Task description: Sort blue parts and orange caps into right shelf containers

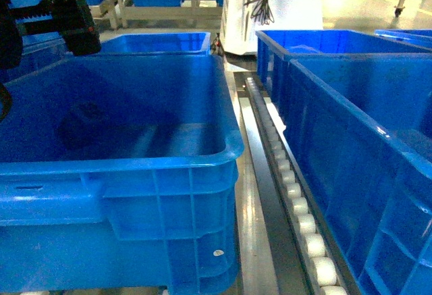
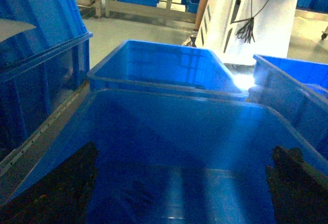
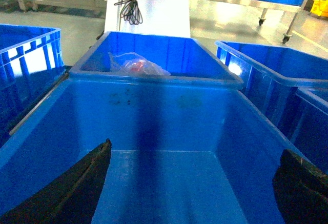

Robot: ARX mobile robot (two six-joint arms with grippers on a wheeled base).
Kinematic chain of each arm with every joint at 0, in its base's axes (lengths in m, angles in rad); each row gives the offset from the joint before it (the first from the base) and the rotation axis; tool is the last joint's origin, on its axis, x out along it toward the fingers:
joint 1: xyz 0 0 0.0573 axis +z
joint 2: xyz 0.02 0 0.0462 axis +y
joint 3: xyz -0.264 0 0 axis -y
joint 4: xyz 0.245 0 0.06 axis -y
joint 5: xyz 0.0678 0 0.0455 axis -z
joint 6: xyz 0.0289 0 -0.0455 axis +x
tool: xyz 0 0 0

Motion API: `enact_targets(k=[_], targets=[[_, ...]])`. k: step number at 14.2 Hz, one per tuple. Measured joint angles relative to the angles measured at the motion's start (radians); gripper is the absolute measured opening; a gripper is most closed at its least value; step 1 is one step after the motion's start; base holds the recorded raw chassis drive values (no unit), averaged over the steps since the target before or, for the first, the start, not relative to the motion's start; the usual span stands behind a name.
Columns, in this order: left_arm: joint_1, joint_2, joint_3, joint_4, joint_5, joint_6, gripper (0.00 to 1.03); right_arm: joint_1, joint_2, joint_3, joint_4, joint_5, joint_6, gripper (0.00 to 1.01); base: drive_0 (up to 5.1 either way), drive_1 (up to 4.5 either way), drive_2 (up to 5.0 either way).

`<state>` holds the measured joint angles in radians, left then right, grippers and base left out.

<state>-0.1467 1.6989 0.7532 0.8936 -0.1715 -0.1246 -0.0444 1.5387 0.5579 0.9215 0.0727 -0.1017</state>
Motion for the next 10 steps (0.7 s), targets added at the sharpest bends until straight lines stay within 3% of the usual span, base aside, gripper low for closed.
enact_targets(k=[2, 5, 6, 7, 8, 10], targets=[[0.0, -0.06, -0.016, -0.037, 0.0, -0.011, 0.98, 0.012, -0.003, 0.005, -0.035, 0.055, -0.018, 0.98, 0.0, 0.0, 0.0], [0.0, -0.088, -0.026, -0.04, 0.024, -0.037, 0.98, 0.011, -0.003, 0.006, -0.034, 0.061, -0.027, 0.98, 0.0, 0.0, 0.0], [0.001, -0.086, -0.043, 0.01, 0.026, -0.014, 0.92, 0.008, -0.003, 0.003, -0.009, 0.04, -0.018, 0.96, 0.0, 0.0, 0.0], [0.014, -0.134, -0.124, 0.052, 0.042, 0.05, 0.77, -0.002, -0.029, -0.045, 0.081, -0.079, 0.035, 0.82, 0.0, 0.0, 0.0], [0.031, -0.198, -0.22, 0.072, 0.054, 0.084, 0.63, 0.025, -0.098, -0.127, 0.093, -0.075, 0.066, 0.67, 0.0, 0.0, 0.0], [0.054, -0.296, -0.341, 0.096, 0.073, 0.106, 0.37, 0.047, -0.185, -0.232, 0.096, -0.079, 0.084, 0.41, 0.0, 0.0, 0.0]])
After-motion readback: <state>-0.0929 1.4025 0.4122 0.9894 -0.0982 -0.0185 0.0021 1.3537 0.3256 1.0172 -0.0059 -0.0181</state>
